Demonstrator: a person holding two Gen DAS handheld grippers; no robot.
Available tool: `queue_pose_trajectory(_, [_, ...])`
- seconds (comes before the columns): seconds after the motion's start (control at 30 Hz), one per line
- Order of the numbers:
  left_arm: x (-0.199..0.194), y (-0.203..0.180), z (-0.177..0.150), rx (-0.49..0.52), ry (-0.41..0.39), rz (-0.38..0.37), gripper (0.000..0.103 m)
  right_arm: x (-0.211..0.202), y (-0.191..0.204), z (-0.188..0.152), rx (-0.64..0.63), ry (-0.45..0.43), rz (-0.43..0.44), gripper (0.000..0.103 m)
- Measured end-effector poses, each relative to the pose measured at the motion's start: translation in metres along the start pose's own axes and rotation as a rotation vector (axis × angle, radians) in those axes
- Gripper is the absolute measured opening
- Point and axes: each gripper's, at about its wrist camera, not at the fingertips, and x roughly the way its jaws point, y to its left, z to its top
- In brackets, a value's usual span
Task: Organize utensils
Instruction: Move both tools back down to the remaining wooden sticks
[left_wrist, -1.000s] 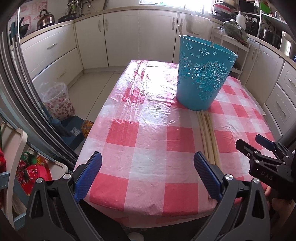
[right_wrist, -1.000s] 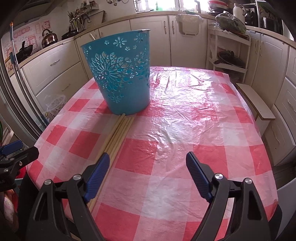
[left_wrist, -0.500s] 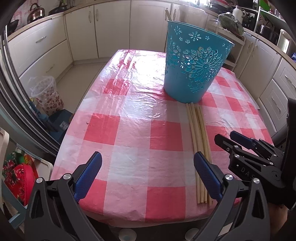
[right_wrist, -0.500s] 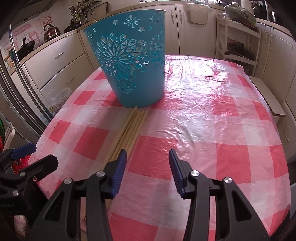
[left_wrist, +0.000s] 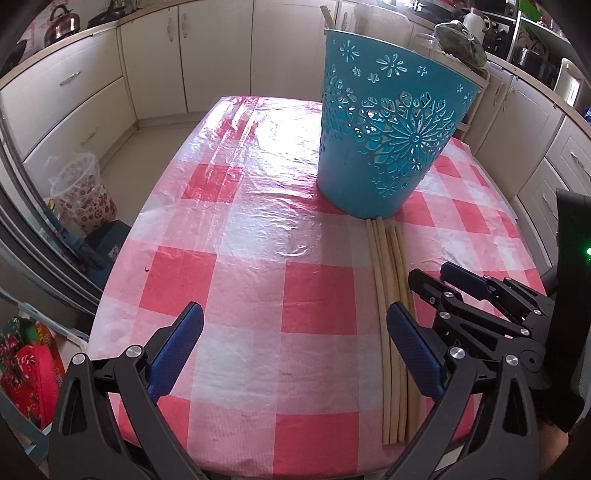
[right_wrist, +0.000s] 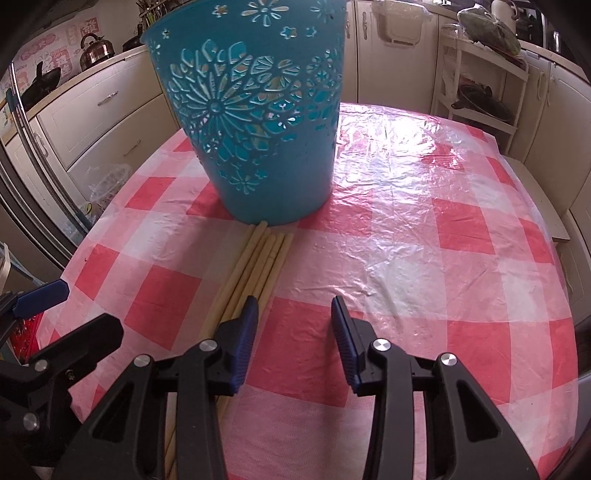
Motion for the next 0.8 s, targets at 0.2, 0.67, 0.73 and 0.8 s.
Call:
queue_pose_trajectory(0.2, [0.012,0.003,0.011,-0.033,0.022,-0.012,0.095,0.004,-0.004,0.005,0.024,-0.004,0.015,0.040])
queue_pose_trajectory(0.67, [0.023,-0.002,0.017,-0.008,0.039,-0.027,0.095,0.001,-0.001,-0.002,-0.124,-0.003,-0.035,0.031])
queue_pose_trajectory(0.73, [0.030,-0.010,0.021,0.020,0.045,-0.027,0.095,-0.001,-0.010,-0.002,-0.133,0.007,-0.028,0.030])
queue_pose_trajectory(0.8, [0.038,-0.016,0.023,0.034,0.057,-0.026,0.095,-0.004,-0.022,-0.002,-0.124,0.013,-0.012,0.028])
